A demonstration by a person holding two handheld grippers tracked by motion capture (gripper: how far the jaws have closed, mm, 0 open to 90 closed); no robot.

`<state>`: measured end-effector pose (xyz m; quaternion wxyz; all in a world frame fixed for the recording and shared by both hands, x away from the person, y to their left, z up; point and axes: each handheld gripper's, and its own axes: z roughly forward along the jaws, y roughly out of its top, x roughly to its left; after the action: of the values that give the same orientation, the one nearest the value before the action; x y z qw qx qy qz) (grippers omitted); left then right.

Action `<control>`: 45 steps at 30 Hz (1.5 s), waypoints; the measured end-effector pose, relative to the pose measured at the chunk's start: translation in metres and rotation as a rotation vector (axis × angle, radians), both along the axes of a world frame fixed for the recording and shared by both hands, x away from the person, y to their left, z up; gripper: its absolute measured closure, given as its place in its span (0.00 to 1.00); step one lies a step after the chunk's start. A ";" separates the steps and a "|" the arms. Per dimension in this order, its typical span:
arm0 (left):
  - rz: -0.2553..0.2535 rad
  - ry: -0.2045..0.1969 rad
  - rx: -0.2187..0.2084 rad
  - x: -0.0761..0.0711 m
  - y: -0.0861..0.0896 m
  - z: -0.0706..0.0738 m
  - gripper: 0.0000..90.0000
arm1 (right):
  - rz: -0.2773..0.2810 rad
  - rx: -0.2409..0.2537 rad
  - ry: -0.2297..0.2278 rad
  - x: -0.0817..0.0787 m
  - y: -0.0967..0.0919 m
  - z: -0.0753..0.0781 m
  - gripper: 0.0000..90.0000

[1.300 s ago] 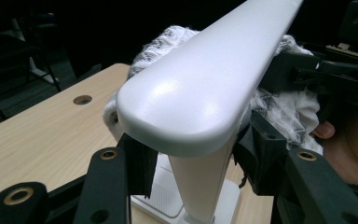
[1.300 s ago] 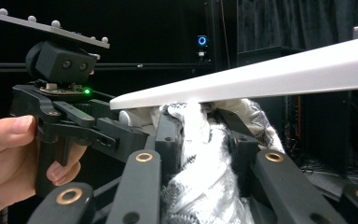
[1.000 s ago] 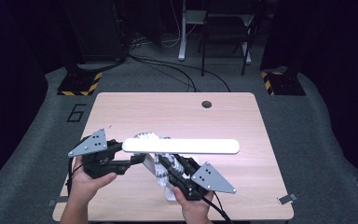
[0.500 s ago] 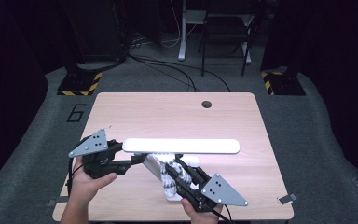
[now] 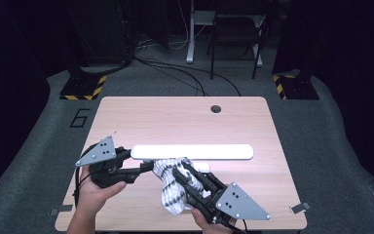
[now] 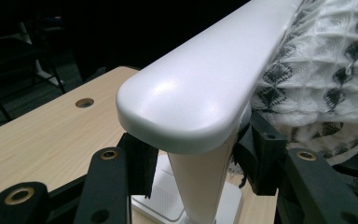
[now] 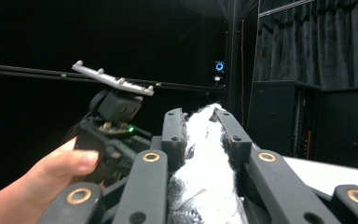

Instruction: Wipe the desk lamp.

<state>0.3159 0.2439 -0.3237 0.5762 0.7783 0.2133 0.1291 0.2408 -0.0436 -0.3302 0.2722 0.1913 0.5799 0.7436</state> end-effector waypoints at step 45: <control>0.030 -0.020 0.004 -0.001 -0.005 0.000 0.59 | -0.090 -0.186 0.042 0.032 0.040 0.028 0.78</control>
<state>0.3150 0.2386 -0.3242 0.5748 0.7748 0.2192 0.1458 0.2723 -0.0036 -0.3019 0.3098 0.2066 0.6430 0.6692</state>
